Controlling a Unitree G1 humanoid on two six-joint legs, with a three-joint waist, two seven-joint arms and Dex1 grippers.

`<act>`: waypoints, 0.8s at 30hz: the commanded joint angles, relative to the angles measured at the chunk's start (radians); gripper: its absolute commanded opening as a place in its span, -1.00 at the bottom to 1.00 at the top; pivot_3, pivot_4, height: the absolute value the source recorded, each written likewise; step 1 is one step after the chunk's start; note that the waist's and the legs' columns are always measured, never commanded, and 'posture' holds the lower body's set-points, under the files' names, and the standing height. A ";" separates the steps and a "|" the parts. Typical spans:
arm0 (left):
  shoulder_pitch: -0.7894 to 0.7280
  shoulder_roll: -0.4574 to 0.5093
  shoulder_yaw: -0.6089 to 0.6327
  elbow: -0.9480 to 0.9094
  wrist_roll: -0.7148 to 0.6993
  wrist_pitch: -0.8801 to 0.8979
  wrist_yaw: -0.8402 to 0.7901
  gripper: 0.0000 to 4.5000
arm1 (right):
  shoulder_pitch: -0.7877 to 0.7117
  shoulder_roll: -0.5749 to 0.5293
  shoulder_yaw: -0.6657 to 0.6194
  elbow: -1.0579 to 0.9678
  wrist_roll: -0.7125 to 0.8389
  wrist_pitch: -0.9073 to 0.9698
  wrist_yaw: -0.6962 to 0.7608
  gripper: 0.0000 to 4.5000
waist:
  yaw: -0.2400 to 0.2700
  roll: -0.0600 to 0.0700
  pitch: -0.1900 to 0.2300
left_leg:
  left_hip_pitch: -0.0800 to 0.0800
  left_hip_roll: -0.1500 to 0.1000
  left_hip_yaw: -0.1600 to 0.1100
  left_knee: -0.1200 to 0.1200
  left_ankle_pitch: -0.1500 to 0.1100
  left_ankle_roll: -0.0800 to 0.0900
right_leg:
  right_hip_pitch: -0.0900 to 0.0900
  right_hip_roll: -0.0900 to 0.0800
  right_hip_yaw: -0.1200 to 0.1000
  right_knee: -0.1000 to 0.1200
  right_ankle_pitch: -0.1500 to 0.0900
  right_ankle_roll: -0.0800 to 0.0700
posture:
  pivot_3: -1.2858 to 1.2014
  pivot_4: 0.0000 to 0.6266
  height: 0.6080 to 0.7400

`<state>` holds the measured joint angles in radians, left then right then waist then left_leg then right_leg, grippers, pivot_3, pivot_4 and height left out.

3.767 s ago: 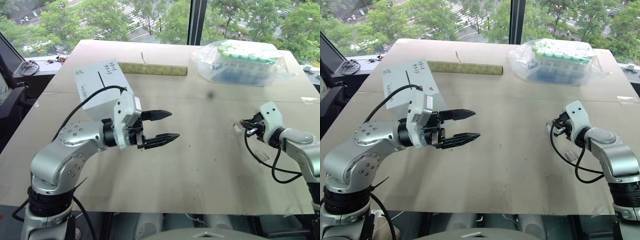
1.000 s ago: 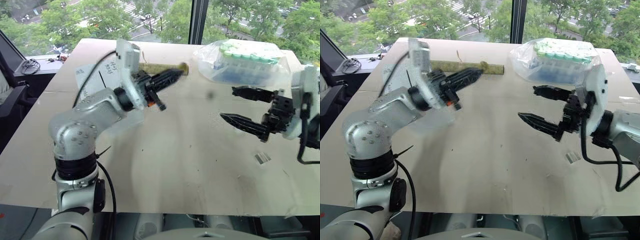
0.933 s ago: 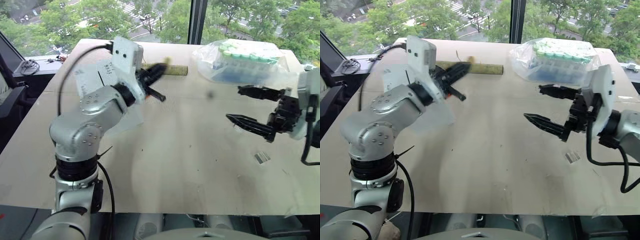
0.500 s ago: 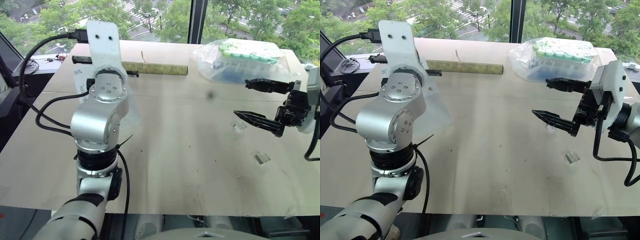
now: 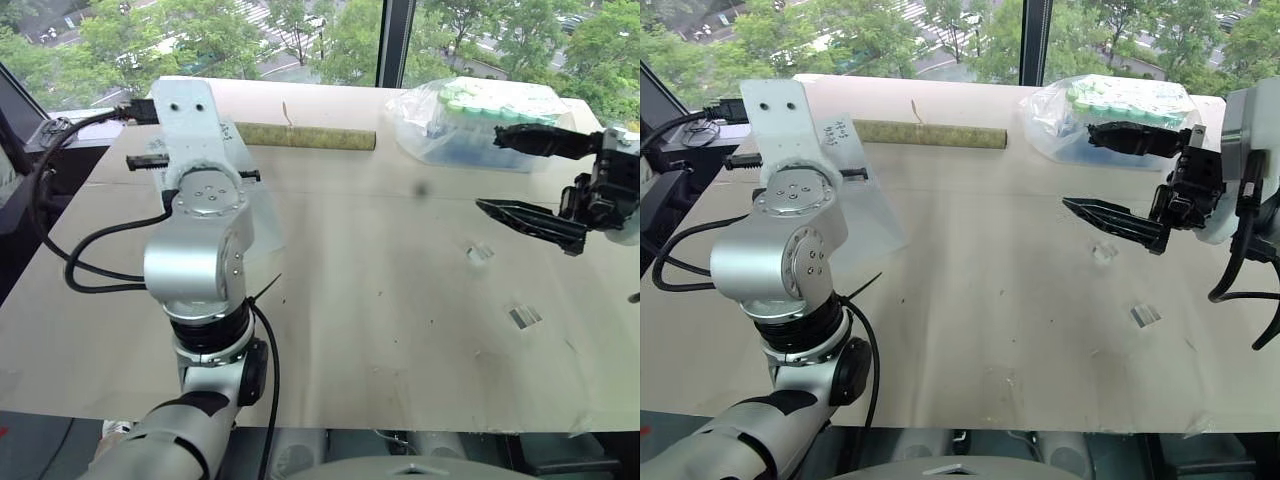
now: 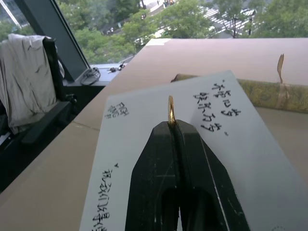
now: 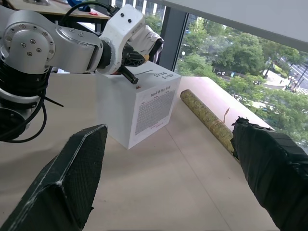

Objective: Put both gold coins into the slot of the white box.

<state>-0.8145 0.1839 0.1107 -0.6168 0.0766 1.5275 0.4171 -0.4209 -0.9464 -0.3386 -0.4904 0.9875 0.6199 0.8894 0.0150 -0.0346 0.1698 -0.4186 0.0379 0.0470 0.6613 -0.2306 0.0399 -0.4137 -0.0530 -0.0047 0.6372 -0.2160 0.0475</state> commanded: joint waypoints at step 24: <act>0.001 -0.106 0.106 0.003 0.117 0.028 -0.074 -1.00 | 0.017 -0.002 -0.034 -0.007 -0.029 -0.013 0.037 0.97 | -0.001 0.000 0.000 | 0.001 0.000 0.000 0.000 0.000 0.000 | 0.000 0.000 0.001 0.002 0.000 0.000 | 0.03 -0.52 1.00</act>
<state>-0.8176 0.0827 0.2053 -0.6049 0.1700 1.5386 0.3443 -0.3959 -0.9364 -0.3305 -0.4917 0.9513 0.6204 0.9236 0.0140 -0.0345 0.1696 -0.4175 0.0379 0.0475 0.6615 -0.2306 0.0399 -0.4136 -0.0530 -0.0041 0.6389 -0.2159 0.0476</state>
